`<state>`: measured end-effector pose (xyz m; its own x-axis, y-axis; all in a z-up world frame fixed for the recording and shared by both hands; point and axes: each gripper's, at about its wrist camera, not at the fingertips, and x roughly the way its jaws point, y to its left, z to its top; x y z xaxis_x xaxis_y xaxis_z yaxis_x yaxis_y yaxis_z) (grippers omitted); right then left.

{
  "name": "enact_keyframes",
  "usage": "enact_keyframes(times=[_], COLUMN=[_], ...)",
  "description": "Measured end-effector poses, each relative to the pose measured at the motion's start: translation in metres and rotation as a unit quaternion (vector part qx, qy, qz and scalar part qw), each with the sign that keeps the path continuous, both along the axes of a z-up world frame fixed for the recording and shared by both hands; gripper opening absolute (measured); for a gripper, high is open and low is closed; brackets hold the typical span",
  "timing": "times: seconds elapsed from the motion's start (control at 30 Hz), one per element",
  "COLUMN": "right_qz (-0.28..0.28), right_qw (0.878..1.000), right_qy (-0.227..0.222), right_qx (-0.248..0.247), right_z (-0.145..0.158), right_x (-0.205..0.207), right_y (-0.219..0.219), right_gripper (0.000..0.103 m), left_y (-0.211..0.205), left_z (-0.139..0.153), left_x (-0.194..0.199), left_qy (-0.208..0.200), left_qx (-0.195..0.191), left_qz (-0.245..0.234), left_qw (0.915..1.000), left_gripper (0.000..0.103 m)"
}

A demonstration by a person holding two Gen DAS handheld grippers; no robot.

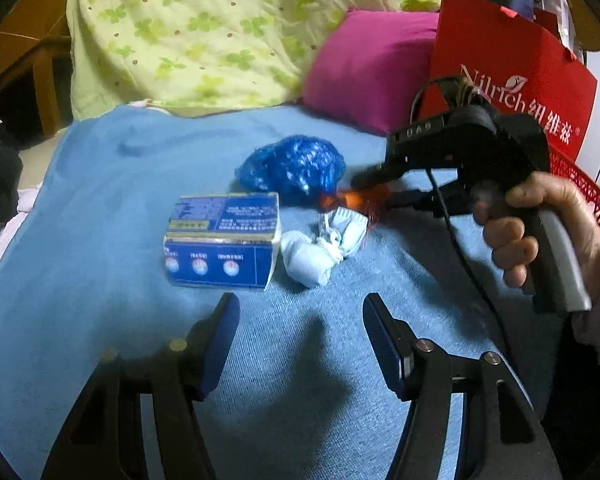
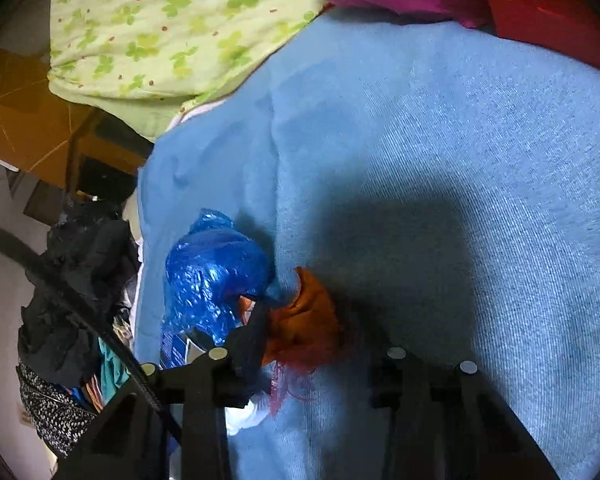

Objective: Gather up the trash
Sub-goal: 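Grasp the white tissue with the left tool while the right tool grasps the orange wrapper, then lift the white tissue and orange wrapper off the blanket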

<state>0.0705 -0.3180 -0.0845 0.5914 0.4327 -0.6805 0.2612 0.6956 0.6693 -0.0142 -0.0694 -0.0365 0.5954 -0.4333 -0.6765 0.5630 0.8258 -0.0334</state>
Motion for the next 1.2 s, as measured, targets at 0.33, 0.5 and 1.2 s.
enact_keyframes(times=[0.33,0.5,1.2], right_qz=[-0.02,-0.037,-0.034], right_qw=[0.994,0.988,0.962], right_qy=[-0.065,-0.102,-0.258], right_qx=[-0.09,-0.106,-0.078], right_z=[0.047,0.07,0.133], right_x=[-0.035,-0.053,-0.114], right_y=[-0.007,-0.014,-0.023], right_gripper=[0.038,0.038,0.038], left_y=[-0.017,-0.044,-0.061], left_z=[0.008,0.01,-0.004], left_x=[0.003,0.024,0.042], left_qy=[-0.008,0.0,0.067], left_qx=[-0.002,0.018,0.059], left_qz=[-0.003,-0.002,0.021], left_qw=[1.0,0.9998,0.9958], left_gripper=[0.065,0.065,0.027])
